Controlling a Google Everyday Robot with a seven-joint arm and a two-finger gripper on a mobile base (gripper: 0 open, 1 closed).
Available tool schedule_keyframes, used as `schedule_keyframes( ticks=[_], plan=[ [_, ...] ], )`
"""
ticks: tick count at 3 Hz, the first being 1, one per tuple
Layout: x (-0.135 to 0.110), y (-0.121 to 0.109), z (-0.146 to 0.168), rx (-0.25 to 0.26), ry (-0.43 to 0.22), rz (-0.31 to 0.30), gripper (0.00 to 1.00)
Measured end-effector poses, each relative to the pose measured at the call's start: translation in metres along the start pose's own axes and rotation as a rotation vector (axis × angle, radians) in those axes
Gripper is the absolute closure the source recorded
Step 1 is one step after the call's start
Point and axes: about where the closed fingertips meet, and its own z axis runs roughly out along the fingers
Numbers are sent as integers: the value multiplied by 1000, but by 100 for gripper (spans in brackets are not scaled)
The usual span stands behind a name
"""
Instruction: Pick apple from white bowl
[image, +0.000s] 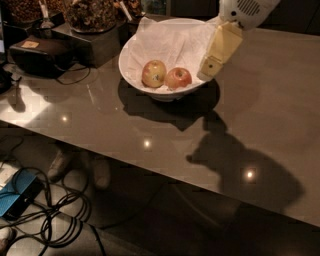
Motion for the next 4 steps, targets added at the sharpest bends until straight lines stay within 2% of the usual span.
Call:
schedule_keyframes(
  ticks=[1,3,4],
  plan=[
    [-12,-18,10,5,-23,54,11],
    [-25,-43,21,15,-19,101,43],
    [-27,-47,41,-3,15,114,35]
  ],
)
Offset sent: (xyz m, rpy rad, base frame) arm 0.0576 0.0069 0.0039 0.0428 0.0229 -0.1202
